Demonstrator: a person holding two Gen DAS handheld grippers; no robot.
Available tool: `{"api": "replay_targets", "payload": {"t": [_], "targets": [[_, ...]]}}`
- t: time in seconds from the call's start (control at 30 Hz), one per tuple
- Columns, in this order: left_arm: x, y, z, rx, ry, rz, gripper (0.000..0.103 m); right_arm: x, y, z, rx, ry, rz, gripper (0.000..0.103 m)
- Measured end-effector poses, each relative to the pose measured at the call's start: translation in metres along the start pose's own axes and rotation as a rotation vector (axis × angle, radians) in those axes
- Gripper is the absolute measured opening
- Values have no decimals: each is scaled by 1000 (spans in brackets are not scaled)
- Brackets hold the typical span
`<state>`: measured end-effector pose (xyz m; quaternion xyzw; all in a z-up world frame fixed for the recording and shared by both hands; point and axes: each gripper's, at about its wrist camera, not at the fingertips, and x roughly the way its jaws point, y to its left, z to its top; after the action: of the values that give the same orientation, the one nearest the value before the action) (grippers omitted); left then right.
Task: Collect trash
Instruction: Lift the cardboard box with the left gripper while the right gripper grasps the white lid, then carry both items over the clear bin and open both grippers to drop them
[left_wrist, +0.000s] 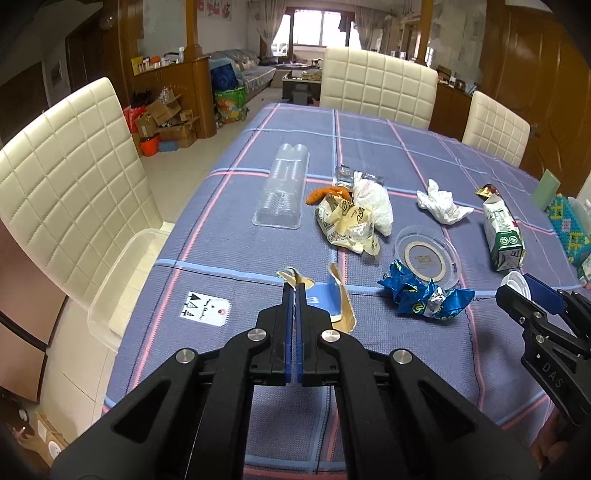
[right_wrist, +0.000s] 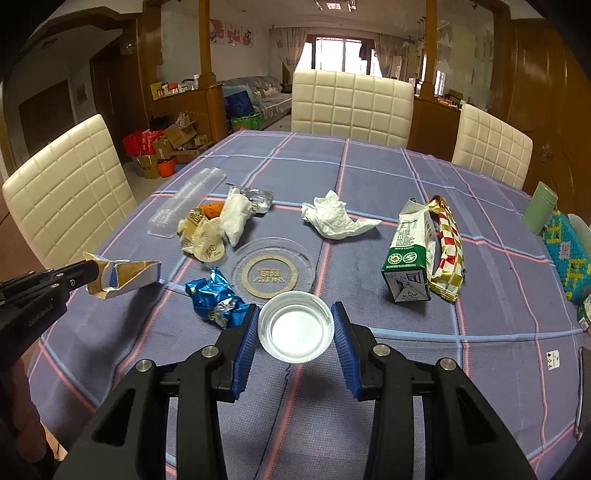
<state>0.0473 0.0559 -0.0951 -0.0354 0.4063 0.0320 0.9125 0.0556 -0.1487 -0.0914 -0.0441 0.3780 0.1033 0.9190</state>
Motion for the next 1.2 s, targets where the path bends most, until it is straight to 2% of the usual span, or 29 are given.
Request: {"api": "replay_targets", "payload": {"t": [0.63,1.2], "targets": [[-12,41,-1,-59,-45,40,1,-1,49,21,-104,-44,62,39],[4,124,11,-156,-30,130,1,36,160,61,-306,-61,185,39]]}}
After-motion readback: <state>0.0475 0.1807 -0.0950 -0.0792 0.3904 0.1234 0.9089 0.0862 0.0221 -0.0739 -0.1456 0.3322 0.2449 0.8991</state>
